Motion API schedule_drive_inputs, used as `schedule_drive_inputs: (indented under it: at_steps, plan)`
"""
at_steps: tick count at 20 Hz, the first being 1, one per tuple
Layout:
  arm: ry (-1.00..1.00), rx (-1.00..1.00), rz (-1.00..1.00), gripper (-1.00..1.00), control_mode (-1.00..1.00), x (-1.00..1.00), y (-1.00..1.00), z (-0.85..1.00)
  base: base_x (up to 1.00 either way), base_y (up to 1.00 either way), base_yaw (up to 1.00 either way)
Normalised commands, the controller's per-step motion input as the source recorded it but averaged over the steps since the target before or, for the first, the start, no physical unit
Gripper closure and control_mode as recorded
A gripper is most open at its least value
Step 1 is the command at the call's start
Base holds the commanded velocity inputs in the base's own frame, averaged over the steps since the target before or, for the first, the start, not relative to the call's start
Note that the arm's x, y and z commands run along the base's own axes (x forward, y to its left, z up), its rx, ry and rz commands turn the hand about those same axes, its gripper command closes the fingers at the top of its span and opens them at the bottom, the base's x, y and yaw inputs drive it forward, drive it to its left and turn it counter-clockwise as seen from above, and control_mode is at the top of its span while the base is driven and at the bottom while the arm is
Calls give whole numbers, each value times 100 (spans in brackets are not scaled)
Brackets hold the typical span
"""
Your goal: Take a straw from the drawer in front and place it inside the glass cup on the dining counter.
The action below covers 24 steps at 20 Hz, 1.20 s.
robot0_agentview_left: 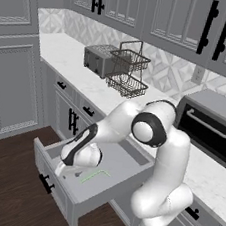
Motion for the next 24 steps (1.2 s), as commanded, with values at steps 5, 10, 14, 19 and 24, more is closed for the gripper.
schedule_drive_inputs:
  at_steps: [5,10,14,19,24]
  plan:
    - [-4,0,-1,-100,-100,-7,-22,36,0,0,0]
    - [-1,-4,-2,-100,-100,12,-74,29,0,0,0]
    - [0,-6,0,-100,-100,21,-86,3,0,0,0]
    - [0,-6,1,-100,-100,25,-69,0,0,0,0]
    - [0,-9,3,-100,-100,23,-33,0,0,0,0]
